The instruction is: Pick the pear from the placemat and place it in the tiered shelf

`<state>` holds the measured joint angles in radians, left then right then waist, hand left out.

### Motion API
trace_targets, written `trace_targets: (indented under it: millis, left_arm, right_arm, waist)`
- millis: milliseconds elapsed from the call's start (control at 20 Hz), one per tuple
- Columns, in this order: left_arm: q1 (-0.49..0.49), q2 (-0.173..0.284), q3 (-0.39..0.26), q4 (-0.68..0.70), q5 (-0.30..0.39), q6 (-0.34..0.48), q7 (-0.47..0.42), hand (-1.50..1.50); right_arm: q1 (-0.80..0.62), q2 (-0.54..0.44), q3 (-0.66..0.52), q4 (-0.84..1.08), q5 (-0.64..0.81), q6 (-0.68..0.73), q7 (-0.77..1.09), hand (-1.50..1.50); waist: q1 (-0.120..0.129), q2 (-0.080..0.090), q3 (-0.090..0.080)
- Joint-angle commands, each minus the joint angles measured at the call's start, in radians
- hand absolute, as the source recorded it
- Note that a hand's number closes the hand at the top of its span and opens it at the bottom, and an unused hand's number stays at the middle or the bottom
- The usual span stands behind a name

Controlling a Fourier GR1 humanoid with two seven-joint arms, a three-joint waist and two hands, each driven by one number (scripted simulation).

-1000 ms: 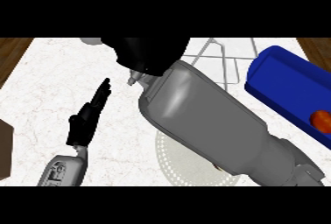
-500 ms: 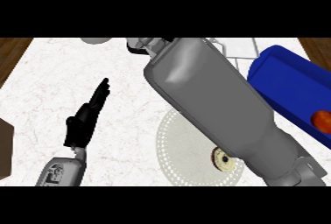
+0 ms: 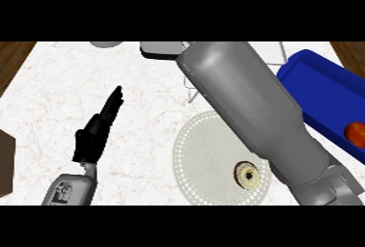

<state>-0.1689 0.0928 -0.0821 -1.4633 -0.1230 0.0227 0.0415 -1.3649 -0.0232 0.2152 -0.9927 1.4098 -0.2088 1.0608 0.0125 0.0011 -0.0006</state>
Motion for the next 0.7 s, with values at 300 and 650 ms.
trace_targets:
  millis: [300, 650]
  left_arm:
    - [0.004, 0.002, 0.010, 0.036, -0.005, -0.006, -0.042, 0.00]
    - [-0.036, -0.002, 0.024, 0.048, -0.006, -0.005, 0.000, 0.00]
  right_arm:
    - [0.056, 0.007, -0.156, 0.025, -0.038, -0.360, -0.058, 1.50]
    - [0.089, -0.015, -0.228, 0.159, -0.086, -0.518, -0.210, 1.50]
  waist:
    - [0.013, 0.008, 0.001]
    - [0.008, 0.007, 0.000]
